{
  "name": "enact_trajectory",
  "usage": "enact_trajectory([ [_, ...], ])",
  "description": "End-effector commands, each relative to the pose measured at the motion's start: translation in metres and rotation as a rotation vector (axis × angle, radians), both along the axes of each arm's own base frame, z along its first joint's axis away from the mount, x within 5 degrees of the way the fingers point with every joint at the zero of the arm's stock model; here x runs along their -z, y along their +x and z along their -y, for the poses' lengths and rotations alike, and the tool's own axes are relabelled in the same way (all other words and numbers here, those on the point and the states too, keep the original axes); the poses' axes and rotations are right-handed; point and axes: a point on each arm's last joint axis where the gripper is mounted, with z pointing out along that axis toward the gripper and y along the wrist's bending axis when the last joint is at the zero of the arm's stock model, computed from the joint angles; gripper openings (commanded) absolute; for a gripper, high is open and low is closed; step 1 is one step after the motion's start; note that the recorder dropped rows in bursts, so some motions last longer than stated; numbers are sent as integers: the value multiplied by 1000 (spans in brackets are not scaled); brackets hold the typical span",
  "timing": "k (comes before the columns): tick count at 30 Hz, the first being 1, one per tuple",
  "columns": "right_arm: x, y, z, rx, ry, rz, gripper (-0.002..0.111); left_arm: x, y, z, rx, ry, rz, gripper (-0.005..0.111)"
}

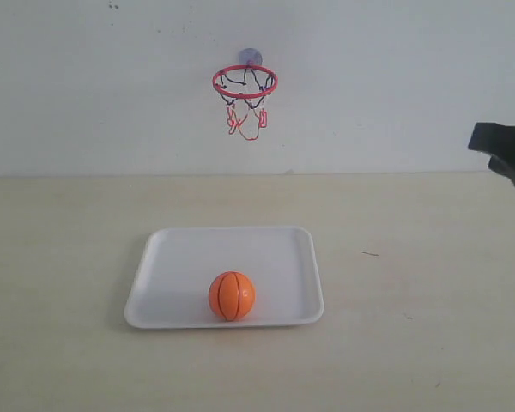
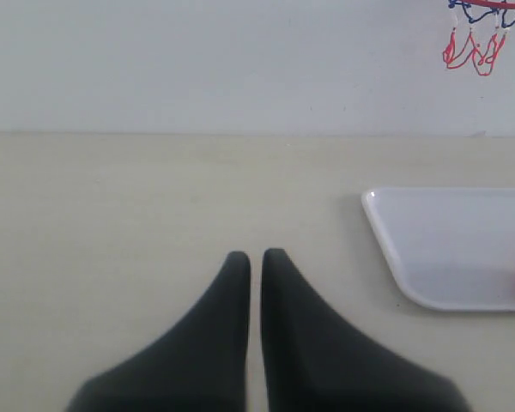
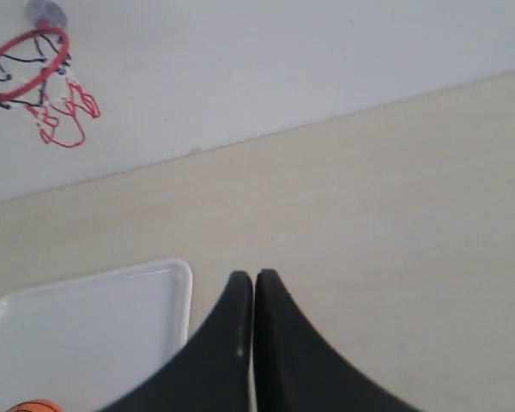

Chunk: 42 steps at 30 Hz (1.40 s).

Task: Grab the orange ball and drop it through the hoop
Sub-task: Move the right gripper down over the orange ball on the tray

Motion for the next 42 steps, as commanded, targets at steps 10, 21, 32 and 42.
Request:
enact_trajectory([
  [10, 27, 119, -55, -549, -234, -461, 0, 0, 0, 0, -2, -5, 4, 4],
  [21, 31, 138, -167, -1048, -600, -409, 2, 0, 0, 0, -2, -5, 4, 4],
  [32, 30, 104, -241, -961, -613, -356, 80, 0, 0, 0, -2, -5, 4, 4],
  [42, 37, 99, -240, -794, -484, -533, 79, 0, 0, 0, -2, -5, 4, 4],
])
